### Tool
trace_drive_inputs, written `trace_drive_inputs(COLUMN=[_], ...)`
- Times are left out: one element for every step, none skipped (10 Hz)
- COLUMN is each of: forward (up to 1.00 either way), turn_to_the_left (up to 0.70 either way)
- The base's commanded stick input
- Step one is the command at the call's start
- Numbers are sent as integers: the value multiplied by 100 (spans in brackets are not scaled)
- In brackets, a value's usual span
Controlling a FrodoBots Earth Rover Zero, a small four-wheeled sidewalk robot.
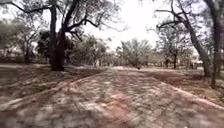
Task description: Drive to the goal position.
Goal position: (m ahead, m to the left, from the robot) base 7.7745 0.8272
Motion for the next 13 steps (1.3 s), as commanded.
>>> trace_drive_inputs(forward=[70, 70, 70, 70, 70, 70, 70, 70, 70, 70, 70, 70, 70], turn_to_the_left=[0, 0, 0, 0, 0, 0, 0, 0, 0, 0, 0, 0, 0])
